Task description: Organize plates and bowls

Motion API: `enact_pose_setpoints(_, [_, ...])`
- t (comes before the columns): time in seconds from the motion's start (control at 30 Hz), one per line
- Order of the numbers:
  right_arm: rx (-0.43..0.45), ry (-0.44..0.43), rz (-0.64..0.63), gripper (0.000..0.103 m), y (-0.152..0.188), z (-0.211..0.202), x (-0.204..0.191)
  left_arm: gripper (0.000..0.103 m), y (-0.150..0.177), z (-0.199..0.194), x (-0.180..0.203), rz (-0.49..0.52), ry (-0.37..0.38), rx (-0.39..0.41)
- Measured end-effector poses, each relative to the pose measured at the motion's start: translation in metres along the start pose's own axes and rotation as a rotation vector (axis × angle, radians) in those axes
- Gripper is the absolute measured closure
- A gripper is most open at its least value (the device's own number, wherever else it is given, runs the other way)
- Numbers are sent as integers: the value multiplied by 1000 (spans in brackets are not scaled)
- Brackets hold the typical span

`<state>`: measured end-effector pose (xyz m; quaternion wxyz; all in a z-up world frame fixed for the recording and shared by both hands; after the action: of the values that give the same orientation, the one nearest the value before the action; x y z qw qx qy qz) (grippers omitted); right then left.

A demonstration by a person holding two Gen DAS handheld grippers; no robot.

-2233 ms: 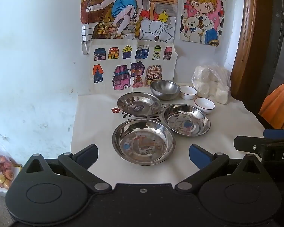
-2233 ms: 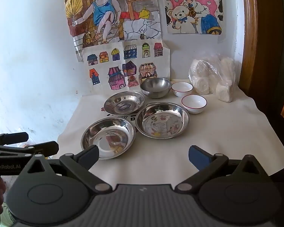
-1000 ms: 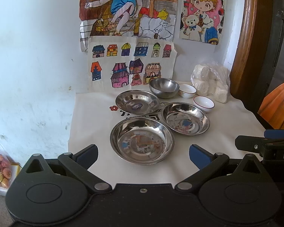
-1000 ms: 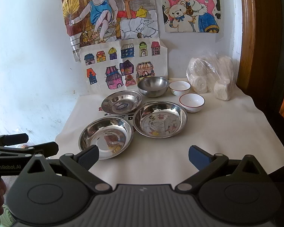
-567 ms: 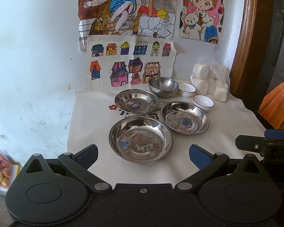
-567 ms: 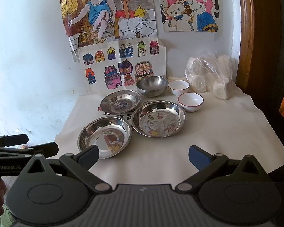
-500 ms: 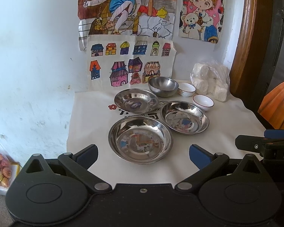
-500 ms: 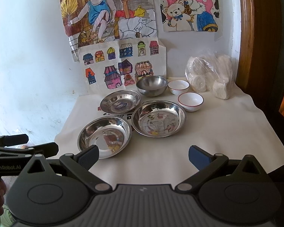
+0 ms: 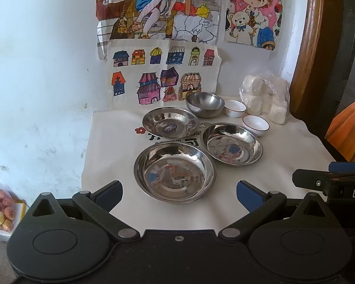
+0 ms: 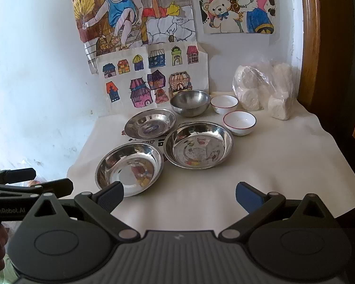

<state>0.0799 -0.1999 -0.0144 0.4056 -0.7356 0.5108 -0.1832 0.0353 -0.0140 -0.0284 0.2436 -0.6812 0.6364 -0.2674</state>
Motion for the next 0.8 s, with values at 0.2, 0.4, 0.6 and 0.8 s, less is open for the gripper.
enact_pose_setpoints(0.2, [-15,-15,2,0,-5,8,7,1,-5,7,3,-2,-10,-18])
enact_pose_setpoints(0.4, [-37,-40,-3,0,-12,21,17,1,-10,22,8,-17,-31,-77])
enact_pose_setpoints(0.6, [-70,-60,-31,0,-32,44,32,1,-19,47,12,-60,-82,-151])
enact_pose_setpoints(0.8, [-118,-125,-102,0,-57,70,53,1,-37,74,9,-192,-176,-217])
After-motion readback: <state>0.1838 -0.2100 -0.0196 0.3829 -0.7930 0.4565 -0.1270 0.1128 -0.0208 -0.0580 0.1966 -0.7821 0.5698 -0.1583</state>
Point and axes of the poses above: each gripper's, at about its wrist camera, not at the fingertips, and z roughly the way its jaws point, x to its right, y to its underside, the point moved 3 cm from there along z, roughly the way its jaws point, and after that the axes turned 9 degrees about -x, right-handed, at the moved point
